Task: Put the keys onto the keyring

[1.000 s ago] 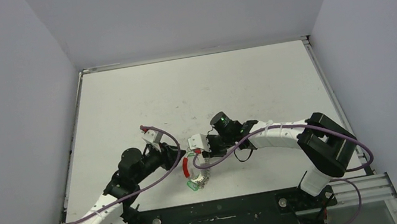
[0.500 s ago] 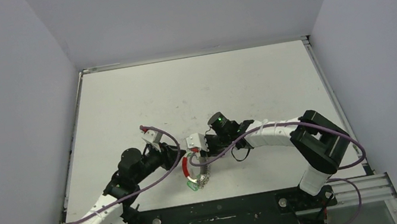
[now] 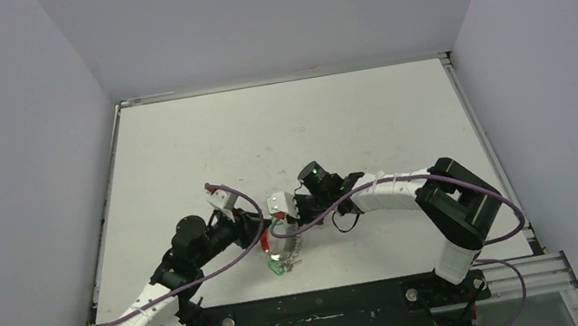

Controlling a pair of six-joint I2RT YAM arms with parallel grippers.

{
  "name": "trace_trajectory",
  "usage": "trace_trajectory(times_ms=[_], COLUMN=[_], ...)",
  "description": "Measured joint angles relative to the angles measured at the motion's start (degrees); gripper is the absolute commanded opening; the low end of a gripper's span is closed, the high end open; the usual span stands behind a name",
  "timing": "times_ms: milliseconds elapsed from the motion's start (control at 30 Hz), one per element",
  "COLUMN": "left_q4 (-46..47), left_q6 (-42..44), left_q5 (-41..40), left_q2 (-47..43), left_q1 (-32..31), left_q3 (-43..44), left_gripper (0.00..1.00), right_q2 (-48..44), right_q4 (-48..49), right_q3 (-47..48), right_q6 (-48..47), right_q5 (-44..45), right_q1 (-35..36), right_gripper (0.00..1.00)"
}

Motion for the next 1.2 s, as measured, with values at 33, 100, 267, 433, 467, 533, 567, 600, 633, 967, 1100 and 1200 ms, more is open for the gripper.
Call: trace_trajectory(times_ms=[33,100,267,433,467,533,567,600,633,967,1100,1200], left_q4=[0.0,0.0,0.5,3.1,4.4,8.2,10.4,12.5,14.0,23.6,24.3,24.8], left_q6=[0.3,1.2,4.4,8.8,9.7,11.8,12.9,13.9,15.2,29.7,34.6,37.8], left_q5=[0.1,0.5,1.9,3.3,3.6,4.4,4.7,5.1,5.6,11.8,14.1,14.9], left_q2=[0.0,0.0,-0.9,-1.7,-1.7,-1.7,-1.7,-1.6,-1.2,8.2,12.7,16.0], left_q1=[0.0,0.0,0.0,0.0,0.0,0.0,0.0,0.0,0.0,-2.2,-4.8,-7.1], left_q3=[0.0,0.0,-0.6,-2.1,-2.7,-4.7,-6.0,-7.3,-8.3,-9.6,-8.3,-6.6], left_gripper=[0.32,0.32,0.32,0.32,0.32,0.32,0.32,0.32,0.32,0.31,0.31,0.31], right_q2=[0.1,0.1,-0.5,-3.3,-4.0,-5.1,-5.6,-6.2,-6.7,-9.3,-10.0,-10.3], right_q4=[-0.2,-0.8,-3.2,-7.4,-8.4,-9.8,-10.4,-10.9,-11.4,-15.8,-17.0,-17.4], right_q3=[0.3,0.8,1.4,1.7,2.1,2.6,2.8,2.9,3.0,3.0,3.3,3.4], right_q6=[0.1,0.2,0.3,0.8,1.0,1.2,1.3,1.4,1.5,1.8,1.8,1.8], right_q5=[0.0,0.0,-0.3,-1.9,-2.4,-3.5,-4.2,-4.7,-5.4,-11.7,-13.3,-14.1], right_q1=[0.0,0.0,0.0,0.0,0.0,0.0,0.0,0.0,0.0,-1.6,-2.1,-2.3], right_gripper=[0.0,0.0,0.0,0.0,0.0,0.0,0.0,0.0,0.0,0.0,0.0,0.0])
